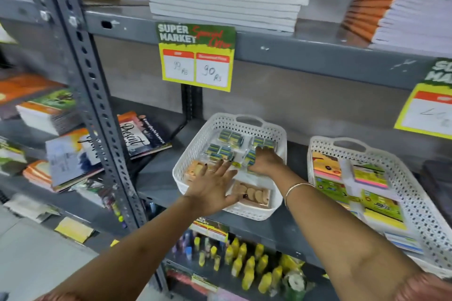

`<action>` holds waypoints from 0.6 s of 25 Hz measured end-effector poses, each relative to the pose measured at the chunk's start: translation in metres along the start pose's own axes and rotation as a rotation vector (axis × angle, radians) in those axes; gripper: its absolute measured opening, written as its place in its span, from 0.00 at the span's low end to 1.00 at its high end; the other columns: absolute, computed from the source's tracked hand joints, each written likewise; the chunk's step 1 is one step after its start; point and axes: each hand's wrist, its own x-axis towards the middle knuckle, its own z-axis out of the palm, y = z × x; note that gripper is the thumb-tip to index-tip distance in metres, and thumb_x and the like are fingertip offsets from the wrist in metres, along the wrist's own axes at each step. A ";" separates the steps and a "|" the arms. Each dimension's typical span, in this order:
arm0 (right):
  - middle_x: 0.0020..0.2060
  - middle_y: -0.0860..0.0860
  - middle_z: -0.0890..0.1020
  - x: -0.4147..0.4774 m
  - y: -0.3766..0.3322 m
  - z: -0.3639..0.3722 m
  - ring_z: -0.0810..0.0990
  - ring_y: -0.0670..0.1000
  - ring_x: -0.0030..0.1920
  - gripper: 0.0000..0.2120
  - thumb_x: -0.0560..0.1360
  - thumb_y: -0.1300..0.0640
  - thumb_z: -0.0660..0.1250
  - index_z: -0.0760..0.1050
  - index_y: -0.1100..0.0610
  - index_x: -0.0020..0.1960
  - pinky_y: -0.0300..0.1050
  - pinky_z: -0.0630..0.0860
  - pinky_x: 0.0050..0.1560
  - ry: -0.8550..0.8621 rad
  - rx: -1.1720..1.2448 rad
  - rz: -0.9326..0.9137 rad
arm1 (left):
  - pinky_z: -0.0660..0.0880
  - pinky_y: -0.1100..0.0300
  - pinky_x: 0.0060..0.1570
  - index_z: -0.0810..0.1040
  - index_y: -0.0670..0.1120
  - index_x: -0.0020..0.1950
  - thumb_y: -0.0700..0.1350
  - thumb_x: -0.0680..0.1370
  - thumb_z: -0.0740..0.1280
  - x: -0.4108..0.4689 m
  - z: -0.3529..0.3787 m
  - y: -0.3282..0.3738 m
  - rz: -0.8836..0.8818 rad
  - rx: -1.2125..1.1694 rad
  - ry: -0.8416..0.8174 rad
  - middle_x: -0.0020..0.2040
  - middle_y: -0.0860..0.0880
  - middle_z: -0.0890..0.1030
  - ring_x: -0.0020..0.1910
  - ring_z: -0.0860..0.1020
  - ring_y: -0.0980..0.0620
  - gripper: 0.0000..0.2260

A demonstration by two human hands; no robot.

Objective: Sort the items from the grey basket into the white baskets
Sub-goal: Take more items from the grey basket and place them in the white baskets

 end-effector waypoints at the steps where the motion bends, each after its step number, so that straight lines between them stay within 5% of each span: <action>1: 0.65 0.60 0.73 0.001 0.000 0.004 0.73 0.60 0.66 0.31 0.70 0.48 0.70 0.67 0.60 0.68 0.50 0.75 0.61 -0.008 -0.013 0.002 | 0.45 0.45 0.73 0.53 0.50 0.75 0.64 0.77 0.50 0.000 -0.001 0.001 0.001 -0.009 -0.005 0.78 0.47 0.47 0.77 0.46 0.48 0.31; 11: 0.69 0.59 0.68 0.003 0.000 0.010 0.69 0.59 0.69 0.32 0.72 0.50 0.69 0.63 0.60 0.71 0.53 0.73 0.64 -0.016 -0.076 0.022 | 0.48 0.45 0.73 0.56 0.49 0.74 0.62 0.78 0.51 -0.003 -0.003 0.003 0.032 -0.033 0.000 0.78 0.46 0.50 0.77 0.47 0.47 0.28; 15: 0.70 0.59 0.66 -0.007 0.010 -0.017 0.66 0.59 0.71 0.31 0.75 0.50 0.66 0.61 0.59 0.73 0.54 0.72 0.63 0.130 -0.016 -0.017 | 0.48 0.44 0.74 0.53 0.49 0.75 0.63 0.78 0.51 -0.003 -0.007 0.001 0.055 -0.040 -0.007 0.78 0.46 0.48 0.77 0.46 0.47 0.30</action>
